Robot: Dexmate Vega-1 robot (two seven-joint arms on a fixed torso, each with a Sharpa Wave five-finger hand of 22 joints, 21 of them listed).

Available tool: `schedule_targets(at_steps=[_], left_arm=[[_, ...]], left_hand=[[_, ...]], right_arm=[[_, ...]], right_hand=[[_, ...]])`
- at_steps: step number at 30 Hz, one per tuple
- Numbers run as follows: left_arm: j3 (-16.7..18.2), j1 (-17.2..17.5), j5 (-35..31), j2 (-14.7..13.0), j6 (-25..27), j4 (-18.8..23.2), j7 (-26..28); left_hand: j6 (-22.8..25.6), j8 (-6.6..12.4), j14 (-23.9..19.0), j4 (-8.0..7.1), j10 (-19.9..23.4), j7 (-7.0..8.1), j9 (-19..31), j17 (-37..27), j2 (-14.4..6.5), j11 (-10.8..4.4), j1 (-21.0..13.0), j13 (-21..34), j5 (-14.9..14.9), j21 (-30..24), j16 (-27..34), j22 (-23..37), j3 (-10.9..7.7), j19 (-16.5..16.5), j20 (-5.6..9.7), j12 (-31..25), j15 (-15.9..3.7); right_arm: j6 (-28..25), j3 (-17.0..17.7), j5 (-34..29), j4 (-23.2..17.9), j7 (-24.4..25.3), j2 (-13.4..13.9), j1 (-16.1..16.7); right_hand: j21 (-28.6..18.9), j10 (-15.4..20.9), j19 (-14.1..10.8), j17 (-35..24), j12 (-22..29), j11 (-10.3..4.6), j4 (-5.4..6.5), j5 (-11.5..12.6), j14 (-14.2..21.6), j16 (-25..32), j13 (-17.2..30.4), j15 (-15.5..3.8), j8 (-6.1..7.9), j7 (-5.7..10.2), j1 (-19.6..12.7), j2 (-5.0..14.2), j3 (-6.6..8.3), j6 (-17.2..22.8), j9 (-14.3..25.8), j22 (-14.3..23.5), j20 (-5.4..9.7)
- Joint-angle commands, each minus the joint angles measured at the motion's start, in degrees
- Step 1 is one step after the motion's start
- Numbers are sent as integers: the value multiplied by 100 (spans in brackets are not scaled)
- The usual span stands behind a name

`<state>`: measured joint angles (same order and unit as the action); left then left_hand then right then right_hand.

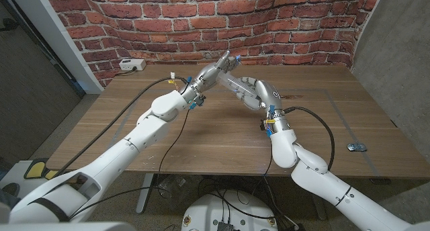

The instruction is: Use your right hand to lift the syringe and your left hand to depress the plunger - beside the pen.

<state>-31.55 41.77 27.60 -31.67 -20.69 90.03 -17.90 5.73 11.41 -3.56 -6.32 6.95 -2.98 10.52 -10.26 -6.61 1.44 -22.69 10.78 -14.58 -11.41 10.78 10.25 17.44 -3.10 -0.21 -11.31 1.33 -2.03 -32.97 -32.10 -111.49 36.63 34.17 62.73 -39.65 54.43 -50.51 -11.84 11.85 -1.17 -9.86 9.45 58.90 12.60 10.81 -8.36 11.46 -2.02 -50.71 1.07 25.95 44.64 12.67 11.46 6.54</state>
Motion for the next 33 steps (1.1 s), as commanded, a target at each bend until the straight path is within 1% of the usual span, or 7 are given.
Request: schedule_targets(at_steps=[1, 4, 9, 18, 26, 27, 33], left_arm=[[127, 114, 52, -109, -43, 80, 112], [148, 133, 57, -126, -58, 89, 123], [196, 161, 71, -176, -55, 118, 148], [321, 274, 105, -327, -83, 186, 183], [464, 412, 118, -475, -77, 289, 303], [488, 435, 113, -494, -82, 308, 332], [593, 552, 112, -584, -45, 380, 476]], left_hand=[[1, -18, 14, -31, -25, 49, 17, -24, -24, -3, -14, 16, 2, -12, -1, 21, -2, -48, 2, -22, -16], [3, -17, 13, -31, -22, 50, 17, -24, -25, 1, -15, 16, 3, -13, 0, 21, -3, -49, 1, -23, -20], [5, -16, 18, -32, -24, 42, 17, -24, -25, -9, -16, 15, 4, -14, -2, 21, -3, -49, 6, -23, -26], [8, -15, 9, -32, -21, 48, 17, -24, -26, -2, -18, 15, 5, -14, 3, 21, -3, -54, 0, -25, -21], [6, -16, 11, -33, -16, 48, 17, -24, -28, -5, -19, 15, 7, -15, 2, 21, -3, -58, 5, -27, -18], [5, -16, 14, -33, -19, 44, 17, -24, -28, -3, -19, 15, 7, -15, 1, 21, -3, -57, 3, -26, -17], [5, -16, 13, -34, -20, 45, 17, -24, -28, -7, -20, 15, 8, -16, 2, 21, -4, -57, 4, -26, -24]], right_arm=[[-155, 4, -77, -110, -90, 84, 54], [-190, 6, -99, -133, -92, 99, 71], [-209, 13, -114, -153, -37, 85, 98], [-384, 3, -124, -265, -117, 81, 157], [-436, 70, 10, -373, -150, 88, 230], [-431, 77, 15, -377, -146, 93, 232], [-378, 122, 103, -335, -142, 110, 223]], right_hand=[[-48, 438, 50, -28, 33, -440, 347, 36, 118, -5, 18, -421, 35, 783, -806, 860, 379, 801, 6, 4, 585], [-55, 439, 58, -28, 33, -386, 347, 36, 117, -6, 18, -420, 34, 782, -804, 859, 378, 798, 6, 3, 585], [-66, 436, 60, -28, 31, -414, 344, 36, 117, -6, 18, -422, 34, 783, -806, 859, 381, 798, 7, 2, 585], [-86, 449, 63, -29, 35, -370, 340, 36, 121, -4, 19, -423, 37, 784, -806, 856, 382, 809, 8, -1, 583], [-98, 422, 84, -29, 24, -387, 335, 36, 102, -11, 20, -426, 38, 781, -809, 855, 385, 815, 8, -4, 582], [-103, 430, 86, -29, 28, -367, 336, 35, 101, -11, 20, -426, 36, 782, -808, 855, 385, 811, 9, -5, 580], [-122, 436, 99, -31, 29, -407, 336, 35, 94, -11, 21, -421, 35, 792, -803, 854, 385, 810, 9, -8, 580]])
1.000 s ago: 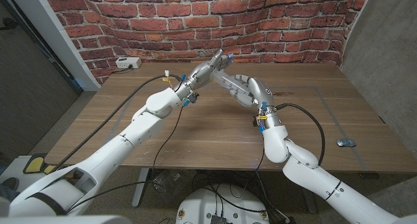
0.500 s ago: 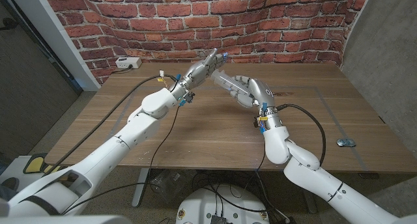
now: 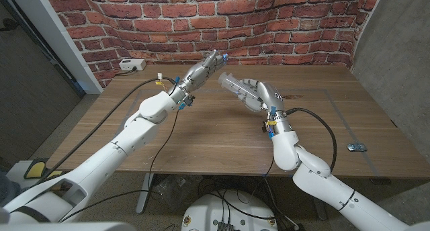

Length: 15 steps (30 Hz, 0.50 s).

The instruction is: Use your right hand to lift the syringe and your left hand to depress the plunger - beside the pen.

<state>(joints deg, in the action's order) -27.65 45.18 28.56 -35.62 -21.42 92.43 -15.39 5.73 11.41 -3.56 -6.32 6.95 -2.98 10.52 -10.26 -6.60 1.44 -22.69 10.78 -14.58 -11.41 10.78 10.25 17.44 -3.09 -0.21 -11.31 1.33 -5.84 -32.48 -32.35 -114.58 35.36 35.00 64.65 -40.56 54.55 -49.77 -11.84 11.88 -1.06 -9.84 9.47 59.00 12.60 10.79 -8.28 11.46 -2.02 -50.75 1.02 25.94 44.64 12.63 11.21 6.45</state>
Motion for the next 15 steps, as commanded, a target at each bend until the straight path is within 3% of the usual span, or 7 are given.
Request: schedule_targets(at_steps=[1, 15], left_arm=[[214, 222, 29, -203, 46, 144, 231], [364, 379, 78, -299, 129, 194, 434]], left_hand=[[7, -15, 13, -34, -20, 47, 17, -24, -29, -7, -20, 15, 9, -16, 1, 22, -4, -57, 2, -26, -20], [-3, -18, 14, -35, -5, 43, 17, -24, -28, -8, -22, 16, 11, -18, 2, 22, -3, -61, 8, -33, -14]], right_arm=[[12, 82, 149, -19, -15, 28, 30], [47, 318, 446, -14, 26, 86, 138]], right_hand=[[-36, 427, 27, -32, 28, -393, 335, 33, 83, -11, 23, -428, 35, 795, -796, 857, 385, 810, 13, 16, 590], [-66, 415, 68, -38, 23, -400, 335, 34, 57, -14, 24, -430, 33, 798, -790, 859, 387, 808, 15, 9, 590]])
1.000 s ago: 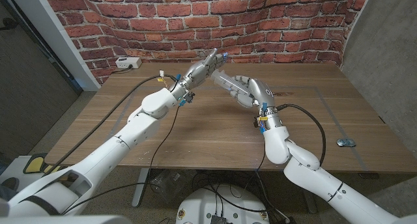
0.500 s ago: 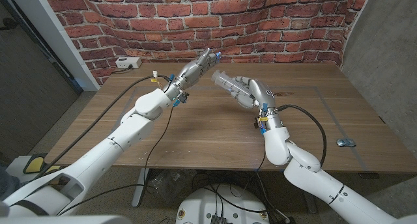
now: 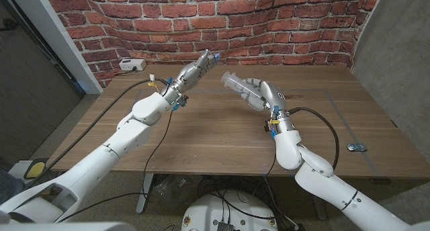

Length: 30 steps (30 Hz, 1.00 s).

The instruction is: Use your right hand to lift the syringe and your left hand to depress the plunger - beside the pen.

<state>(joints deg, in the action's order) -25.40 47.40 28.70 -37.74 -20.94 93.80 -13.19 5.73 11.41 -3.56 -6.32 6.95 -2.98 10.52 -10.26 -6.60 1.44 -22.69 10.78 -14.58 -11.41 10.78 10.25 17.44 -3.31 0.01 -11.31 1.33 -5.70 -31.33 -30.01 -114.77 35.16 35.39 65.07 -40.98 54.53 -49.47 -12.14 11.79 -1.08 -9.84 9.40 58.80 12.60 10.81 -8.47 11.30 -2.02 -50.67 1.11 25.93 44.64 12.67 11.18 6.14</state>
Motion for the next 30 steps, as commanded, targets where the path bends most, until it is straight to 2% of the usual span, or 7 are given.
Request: schedule_targets(at_steps=[1, 18, 22, 23, 30], left_arm=[[150, 171, 61, -91, 77, 57, 232], [434, 609, 19, -248, 112, 338, 734], [444, 654, 26, -227, 89, 355, 770], [443, 658, 28, -226, 88, 358, 768], [446, 692, 9, -218, 77, 396, 799]], left_hand=[[1, -17, 14, -35, -6, 41, 17, -24, -28, -7, -23, 16, 12, -18, 2, 22, -3, -39, -13, -32, -15], [6, -14, -6, -37, 2, 50, 17, -24, -28, -10, -24, 16, 15, -24, 9, 22, -2, -32, -16, -35, -8], [4, -15, -12, -38, 9, 48, 17, -24, -27, -7, -24, 16, 16, -25, 11, 22, -2, -30, -15, -38, -9], [5, -15, -12, -38, 8, 49, 17, -24, -28, -4, -24, 16, 16, -25, 11, 22, -2, -30, -12, -37, -9], [7, -13, -15, -38, 12, 48, 17, -24, -27, -16, -25, 16, 17, -25, 12, 22, -1, -32, -18, -38, 1]], right_arm=[[36, 209, 214, 7, 55, 50, 97], [82, 277, 316, 120, -76, 197, 27], [97, 291, 329, 123, -84, 221, 24], [104, 291, 331, 124, -88, 227, 23], [125, 280, 313, 132, -85, 234, 8]], right_hand=[[-28, 411, 42, -9, 29, -407, 334, 40, 76, -13, 22, -411, 48, 802, -798, 851, 388, 805, 11, 11, 620], [-60, 418, 56, -13, 34, -415, 332, 41, 80, -6, 22, -414, 47, 802, -795, 850, 389, 803, 12, 7, 617], [-78, 438, 59, -13, 42, -362, 329, 41, 78, -5, 24, -415, 51, 802, -795, 848, 390, 812, 13, 6, 619], [-84, 430, 59, -13, 38, -398, 328, 41, 79, -4, 24, -414, 51, 805, -796, 849, 391, 810, 13, 6, 619], [-100, 418, 58, -14, 34, -414, 325, 41, 84, -1, 24, -413, 52, 792, -795, 847, 391, 813, 14, 5, 619]])
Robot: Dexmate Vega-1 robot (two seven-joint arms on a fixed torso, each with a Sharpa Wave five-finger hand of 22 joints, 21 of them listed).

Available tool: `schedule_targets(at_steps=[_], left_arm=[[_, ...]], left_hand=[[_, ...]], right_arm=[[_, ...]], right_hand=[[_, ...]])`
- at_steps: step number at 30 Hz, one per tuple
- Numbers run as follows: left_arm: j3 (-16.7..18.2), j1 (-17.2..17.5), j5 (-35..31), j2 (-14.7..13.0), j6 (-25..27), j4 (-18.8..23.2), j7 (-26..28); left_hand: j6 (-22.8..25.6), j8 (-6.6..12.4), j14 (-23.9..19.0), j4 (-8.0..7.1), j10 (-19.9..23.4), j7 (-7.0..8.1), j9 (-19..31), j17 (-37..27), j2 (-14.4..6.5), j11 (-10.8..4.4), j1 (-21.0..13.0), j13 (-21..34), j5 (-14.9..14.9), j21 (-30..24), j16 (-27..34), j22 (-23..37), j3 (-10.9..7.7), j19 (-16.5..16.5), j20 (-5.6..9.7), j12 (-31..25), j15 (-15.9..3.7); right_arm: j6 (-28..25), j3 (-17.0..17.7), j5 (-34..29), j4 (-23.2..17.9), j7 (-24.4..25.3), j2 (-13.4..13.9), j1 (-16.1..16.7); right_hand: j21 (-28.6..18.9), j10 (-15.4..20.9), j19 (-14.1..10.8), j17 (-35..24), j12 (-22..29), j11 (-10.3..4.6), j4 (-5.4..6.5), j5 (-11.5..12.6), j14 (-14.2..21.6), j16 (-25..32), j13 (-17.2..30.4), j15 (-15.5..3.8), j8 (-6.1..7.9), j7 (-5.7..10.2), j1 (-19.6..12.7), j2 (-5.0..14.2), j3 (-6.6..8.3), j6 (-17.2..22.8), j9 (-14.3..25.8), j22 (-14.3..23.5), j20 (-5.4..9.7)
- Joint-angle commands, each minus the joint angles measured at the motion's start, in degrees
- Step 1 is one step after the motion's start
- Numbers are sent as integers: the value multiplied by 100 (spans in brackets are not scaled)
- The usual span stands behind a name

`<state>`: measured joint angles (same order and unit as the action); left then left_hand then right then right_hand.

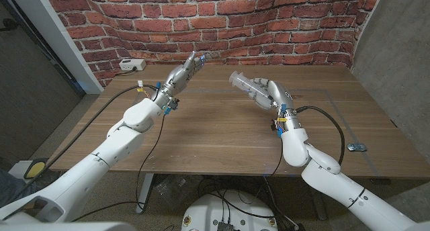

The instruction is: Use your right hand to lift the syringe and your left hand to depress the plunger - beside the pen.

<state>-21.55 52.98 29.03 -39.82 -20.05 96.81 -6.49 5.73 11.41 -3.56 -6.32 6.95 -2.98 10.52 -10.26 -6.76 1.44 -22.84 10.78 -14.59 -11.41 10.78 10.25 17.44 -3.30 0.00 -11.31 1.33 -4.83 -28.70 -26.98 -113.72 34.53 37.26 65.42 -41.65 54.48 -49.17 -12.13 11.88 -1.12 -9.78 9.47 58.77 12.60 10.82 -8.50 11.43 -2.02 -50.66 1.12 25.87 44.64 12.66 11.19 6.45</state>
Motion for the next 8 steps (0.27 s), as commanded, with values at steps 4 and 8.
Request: schedule_targets(at_steps=[4, 8], left_arm=[[53, 127, -27, 35, -70, 66, 130], [20, 102, -25, 81, -104, 42, 102]], left_hand=[[6, -14, -22, -38, 11, 56, 17, -24, -12, -11, -10, 16, 18, -25, 14, 22, -1, -33, -19, -37, 5], [10, -13, -24, -38, 17, 56, 17, -24, -11, -10, -11, 16, 19, -26, 14, 22, -1, -31, -13, -39, 2]], right_arm=[[56, 5, 0, 46, -27, 46, -53], [83, -3, -1, 54, -49, 53, -82]], right_hand=[[-40, 426, 41, -15, 27, -433, 324, 34, 85, -2, 24, -407, 33, 812, -791, 848, 397, 798, 17, 2, 588], [-49, 443, 47, -15, 34, -430, 325, 32, 88, 0, 24, -409, 37, 818, -788, 847, 396, 805, 18, 1, 588]])
